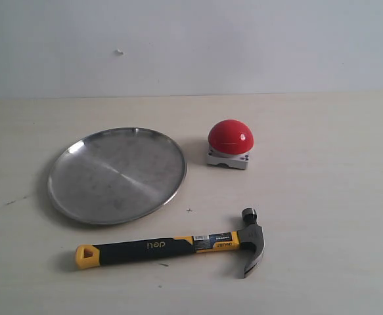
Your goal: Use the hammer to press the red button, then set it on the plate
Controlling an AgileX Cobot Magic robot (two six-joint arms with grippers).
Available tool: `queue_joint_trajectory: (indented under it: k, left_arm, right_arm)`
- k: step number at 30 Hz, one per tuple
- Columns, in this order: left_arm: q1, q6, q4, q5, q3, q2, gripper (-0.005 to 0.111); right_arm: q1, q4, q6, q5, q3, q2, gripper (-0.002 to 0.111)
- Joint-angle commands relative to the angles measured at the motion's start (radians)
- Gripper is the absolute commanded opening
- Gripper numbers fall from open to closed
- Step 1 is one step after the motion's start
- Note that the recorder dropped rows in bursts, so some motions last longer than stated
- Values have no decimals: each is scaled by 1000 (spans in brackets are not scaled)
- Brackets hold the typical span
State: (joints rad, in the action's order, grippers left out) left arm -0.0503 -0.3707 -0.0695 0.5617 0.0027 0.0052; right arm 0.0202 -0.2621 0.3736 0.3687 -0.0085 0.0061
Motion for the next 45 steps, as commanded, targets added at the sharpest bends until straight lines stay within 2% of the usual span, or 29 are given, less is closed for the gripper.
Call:
queue_joint_trajectory:
  k: [1, 5, 7, 9, 15, 17, 21, 27, 30, 34, 36, 39, 45]
  left_arm:
    - [1, -13, -4, 199, -3, -5, 0]
    - [1, 15, 7, 357, -3, -5, 0]
    - [1, 66, 32, 337, -42, -5, 0]
    - [1, 98, 55, 260, -87, 5, 0]
    - [1, 214, 199, -152, -291, 159, 0]
    - [1, 217, 206, -272, -343, 220, 0]
    - [1, 212, 206, -603, -456, 384, 0]
    - [1, 214, 217, -887, -593, 643, 0]
    - [-15, 284, 255, -1078, -694, 782, 0]
    - [-79, 461, 341, -1310, -824, 985, 0]
    - [-133, 523, 356, -1407, -891, 1086, 0]
    - [-237, 521, 272, -1481, -959, 1202, 0]
    - [-463, 496, 35, -1497, -1036, 1386, 0]
  right_arm:
    - [-5, -1, -6, -4, 4, -6, 54]
    - [-5, -1, -6, -4, 4, -6, 54]
    - [-5, -1, -6, -4, 4, -6, 54]
    - [-5, -1, -6, -4, 4, -6, 54]
    - [-5, -1, -6, -4, 4, -6, 54]
    - [-5, -1, -6, -4, 4, -6, 54]
    - [-5, -1, -6, -4, 4, -6, 54]
    - [-5, -1, -6, -4, 4, -6, 54]
    - [-5, -1, -6, -4, 4, -6, 54]
    - [-5, -1, -6, -4, 4, -6, 54]
    - [-5, -1, -6, -4, 4, -6, 54]
    - [-5, -1, -6, -4, 4, -6, 54]
    - [-5, -1, -6, -4, 4, -6, 54]
